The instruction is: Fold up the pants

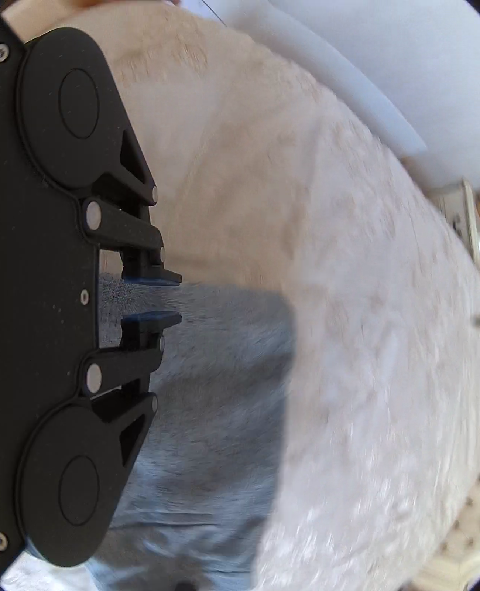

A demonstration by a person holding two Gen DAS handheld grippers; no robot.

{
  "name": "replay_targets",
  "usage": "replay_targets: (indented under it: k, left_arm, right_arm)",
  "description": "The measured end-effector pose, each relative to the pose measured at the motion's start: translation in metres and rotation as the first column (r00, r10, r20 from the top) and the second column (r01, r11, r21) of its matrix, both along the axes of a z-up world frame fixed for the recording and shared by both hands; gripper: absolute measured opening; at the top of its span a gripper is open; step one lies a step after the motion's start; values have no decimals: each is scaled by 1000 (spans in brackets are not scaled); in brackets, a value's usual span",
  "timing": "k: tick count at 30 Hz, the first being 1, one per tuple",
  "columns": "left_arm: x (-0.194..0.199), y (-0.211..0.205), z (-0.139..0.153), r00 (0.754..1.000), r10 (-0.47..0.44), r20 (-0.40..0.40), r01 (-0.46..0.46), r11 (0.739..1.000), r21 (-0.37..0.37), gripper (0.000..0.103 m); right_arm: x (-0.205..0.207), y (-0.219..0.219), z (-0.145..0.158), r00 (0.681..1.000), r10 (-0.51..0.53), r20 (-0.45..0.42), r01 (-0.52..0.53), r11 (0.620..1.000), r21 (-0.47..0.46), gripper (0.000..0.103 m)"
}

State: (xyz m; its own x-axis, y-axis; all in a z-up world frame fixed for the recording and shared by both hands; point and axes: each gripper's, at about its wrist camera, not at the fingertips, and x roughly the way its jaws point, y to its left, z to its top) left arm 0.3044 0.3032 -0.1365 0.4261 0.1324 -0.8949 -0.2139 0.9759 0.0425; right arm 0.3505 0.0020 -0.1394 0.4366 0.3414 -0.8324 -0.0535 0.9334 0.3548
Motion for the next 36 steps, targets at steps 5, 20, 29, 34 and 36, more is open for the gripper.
replay_targets:
  k: [5,20,29,34,36]
  left_arm:
    - [-14,30,1,997,76,3,-76,996,-41,23]
    - [-58,-28,39,996,-83,42,84,996,-16,27]
    - [-98,-55,57,998,-47,47,49,998,-37,38]
    - [-118,-64,64,999,-31,45,31,999,-21,38]
    - [-125,-67,65,999,-19,41,19,1000,-17,39]
  right_arm:
    - [-9,27,2,1000,-5,14,7,992,-125,31]
    - [-84,58,48,993,62,103,-39,977,-211,31]
    - [-127,58,68,987,99,124,-70,973,-219,32]
    - [-146,51,79,982,108,152,-72,972,-224,33]
    - [-153,48,82,980,114,162,-74,970,-231,33]
